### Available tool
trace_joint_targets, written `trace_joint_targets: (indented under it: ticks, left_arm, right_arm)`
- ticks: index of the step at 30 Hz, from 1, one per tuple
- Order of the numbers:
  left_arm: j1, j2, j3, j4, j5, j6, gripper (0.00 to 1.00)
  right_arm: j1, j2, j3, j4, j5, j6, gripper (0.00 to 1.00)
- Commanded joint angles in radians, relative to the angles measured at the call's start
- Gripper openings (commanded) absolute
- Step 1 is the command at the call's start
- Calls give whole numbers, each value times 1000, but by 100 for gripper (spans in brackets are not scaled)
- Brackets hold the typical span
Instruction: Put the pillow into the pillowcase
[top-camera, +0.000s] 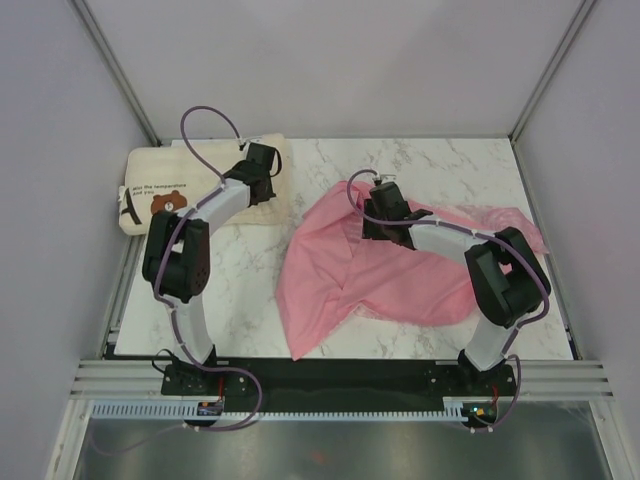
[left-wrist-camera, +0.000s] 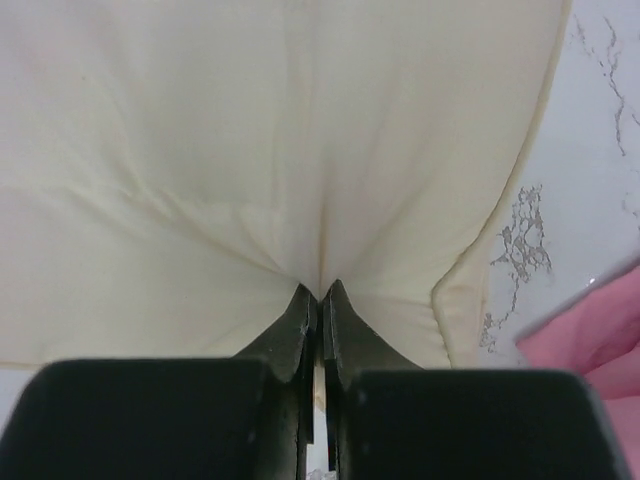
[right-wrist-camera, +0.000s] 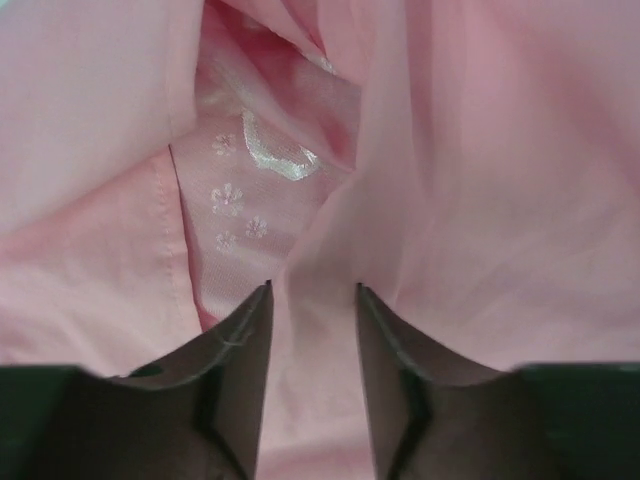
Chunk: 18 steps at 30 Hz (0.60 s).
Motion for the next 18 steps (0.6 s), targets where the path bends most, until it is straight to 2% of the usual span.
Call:
trace_joint_targets:
  ticks: [1,2,3,8,9,14,17,18]
  left_arm:
    - [-6,-137,-118,-11,54,-38,2]
    - [-9,-179,-146,-7,61,-41,2]
    - [-16,-269,-172,-4,81,-55,2]
    - [-29,-558,-306,-19,104,-75,2]
    - [-29,-657,-317,-21,135,-67,2]
    - [-52,-842,-306,-100,322,-58,2]
    - [-167,-900,-318,-151,261,-92,2]
    - [-237,-909,-332,-151,209,-109,2]
  right_arm:
    - [8,-6,-36,84,22,11,43]
    - [8,-5,-42,91,13,11,35]
    - [8,-6,-42,98,3,8,23]
    - [7,-61,-82,151,-7,-3,1]
    - [8,-75,-103,173,-7,-5,0]
    - [8,-153,-157,246,-32,6,0]
    - [10,-187,-190,289,-41,9,0]
    - [8,-198,-204,311,-44,12,0]
